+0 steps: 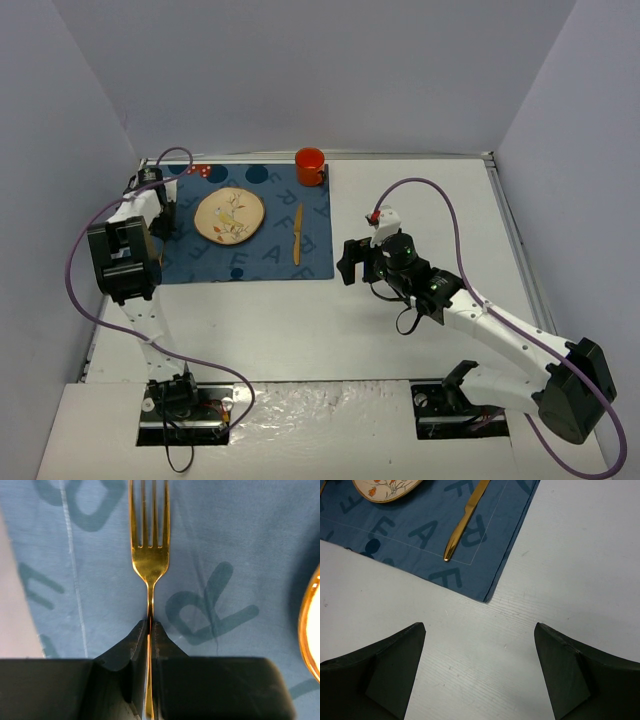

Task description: Set the dinner table for one person

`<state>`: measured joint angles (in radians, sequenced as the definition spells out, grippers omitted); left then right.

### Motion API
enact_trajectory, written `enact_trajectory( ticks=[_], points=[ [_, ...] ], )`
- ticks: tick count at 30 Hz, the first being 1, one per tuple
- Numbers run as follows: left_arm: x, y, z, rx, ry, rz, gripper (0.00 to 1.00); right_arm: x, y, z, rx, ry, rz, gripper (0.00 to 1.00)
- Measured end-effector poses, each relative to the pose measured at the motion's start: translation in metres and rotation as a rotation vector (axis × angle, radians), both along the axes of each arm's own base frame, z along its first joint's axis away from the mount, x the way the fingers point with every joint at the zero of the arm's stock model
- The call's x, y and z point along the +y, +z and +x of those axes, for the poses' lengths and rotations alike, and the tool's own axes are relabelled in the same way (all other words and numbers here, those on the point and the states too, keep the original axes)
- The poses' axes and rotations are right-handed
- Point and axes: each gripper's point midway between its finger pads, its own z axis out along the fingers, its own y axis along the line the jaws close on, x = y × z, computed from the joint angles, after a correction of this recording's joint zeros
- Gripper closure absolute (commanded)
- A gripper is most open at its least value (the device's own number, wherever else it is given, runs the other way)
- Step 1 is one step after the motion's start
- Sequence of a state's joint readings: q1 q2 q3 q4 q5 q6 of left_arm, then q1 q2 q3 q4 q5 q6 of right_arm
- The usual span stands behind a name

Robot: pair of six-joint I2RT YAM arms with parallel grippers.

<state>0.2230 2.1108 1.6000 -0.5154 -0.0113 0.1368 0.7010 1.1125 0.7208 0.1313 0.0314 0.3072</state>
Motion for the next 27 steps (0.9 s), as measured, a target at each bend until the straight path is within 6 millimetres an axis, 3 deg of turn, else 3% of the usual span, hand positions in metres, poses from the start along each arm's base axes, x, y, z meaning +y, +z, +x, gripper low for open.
enact_trajectory(
  ticks=[22, 27],
  points=[
    [-0.005, 0.002, 0.012, -0.045, -0.03, -0.055, 1.0, -0.001, -0.005, 0.001, 0.002, 0.002, -0.024, 0.13],
    [0.0, 0.001, 0.011, -0.046, -0.017, -0.057, 0.79, -0.001, -0.005, 0.001, 0.001, 0.003, -0.025, 0.13]
  ],
)
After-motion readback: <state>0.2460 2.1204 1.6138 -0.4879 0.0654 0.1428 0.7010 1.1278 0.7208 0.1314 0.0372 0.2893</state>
